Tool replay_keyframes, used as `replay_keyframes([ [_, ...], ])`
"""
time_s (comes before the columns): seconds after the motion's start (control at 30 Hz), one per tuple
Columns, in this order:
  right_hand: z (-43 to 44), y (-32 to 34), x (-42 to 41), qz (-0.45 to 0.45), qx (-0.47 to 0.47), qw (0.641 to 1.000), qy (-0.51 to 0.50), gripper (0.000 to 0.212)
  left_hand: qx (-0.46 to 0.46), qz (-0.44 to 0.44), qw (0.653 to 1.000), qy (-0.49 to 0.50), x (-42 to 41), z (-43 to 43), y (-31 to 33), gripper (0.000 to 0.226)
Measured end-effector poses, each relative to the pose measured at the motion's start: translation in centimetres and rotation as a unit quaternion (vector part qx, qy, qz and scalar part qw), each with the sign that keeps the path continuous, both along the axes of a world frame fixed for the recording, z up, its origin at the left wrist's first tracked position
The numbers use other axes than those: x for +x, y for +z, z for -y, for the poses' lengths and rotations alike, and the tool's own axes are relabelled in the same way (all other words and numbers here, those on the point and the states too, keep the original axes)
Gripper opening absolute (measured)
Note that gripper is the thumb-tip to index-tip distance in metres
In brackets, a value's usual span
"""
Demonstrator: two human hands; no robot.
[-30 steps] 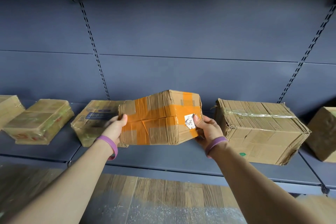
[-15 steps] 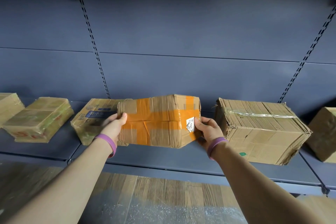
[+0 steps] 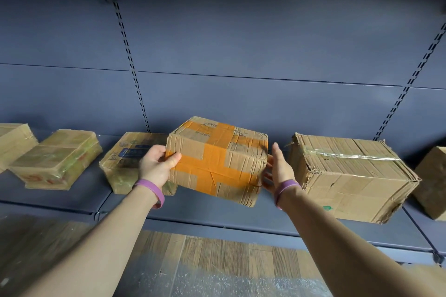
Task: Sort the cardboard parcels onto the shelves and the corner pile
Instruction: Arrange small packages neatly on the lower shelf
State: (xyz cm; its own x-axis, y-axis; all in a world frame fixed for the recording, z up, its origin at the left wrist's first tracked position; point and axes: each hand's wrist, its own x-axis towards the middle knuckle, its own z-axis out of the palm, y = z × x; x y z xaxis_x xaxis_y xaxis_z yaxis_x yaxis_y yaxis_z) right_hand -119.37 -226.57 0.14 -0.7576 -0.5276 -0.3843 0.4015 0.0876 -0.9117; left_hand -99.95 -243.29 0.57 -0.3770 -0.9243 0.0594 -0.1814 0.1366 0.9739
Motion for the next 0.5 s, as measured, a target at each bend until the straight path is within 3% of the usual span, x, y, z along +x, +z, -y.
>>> replay_keyframes([
  [0.1,-0.3,0.3,-0.1,0.002,0.013,1.000,0.005,0.064,0.024,0.000,0.999,-0.025,0.4,0.5,-0.4,0.021],
  [0.2,-0.7,0.4,-0.2,-0.022,0.013,1.000,0.005,0.050,0.063,0.001,0.996,-0.066,0.8,1.1,-1.1,0.030],
  [0.3,-0.8,-0.2,-0.6,-0.038,0.005,0.999,0.002,0.038,0.109,0.017,0.986,-0.123,0.6,0.5,-0.8,0.058],
  [0.4,-0.8,-0.7,-1.0,-0.040,0.006,0.999,0.005,0.030,0.219,-0.032,0.967,-0.129,0.2,-0.3,-0.7,0.106],
  [0.5,-0.6,-0.9,-1.1,-0.048,0.011,0.999,0.019,0.035,0.236,-0.060,0.965,-0.094,-0.2,0.3,-1.3,0.119],
])
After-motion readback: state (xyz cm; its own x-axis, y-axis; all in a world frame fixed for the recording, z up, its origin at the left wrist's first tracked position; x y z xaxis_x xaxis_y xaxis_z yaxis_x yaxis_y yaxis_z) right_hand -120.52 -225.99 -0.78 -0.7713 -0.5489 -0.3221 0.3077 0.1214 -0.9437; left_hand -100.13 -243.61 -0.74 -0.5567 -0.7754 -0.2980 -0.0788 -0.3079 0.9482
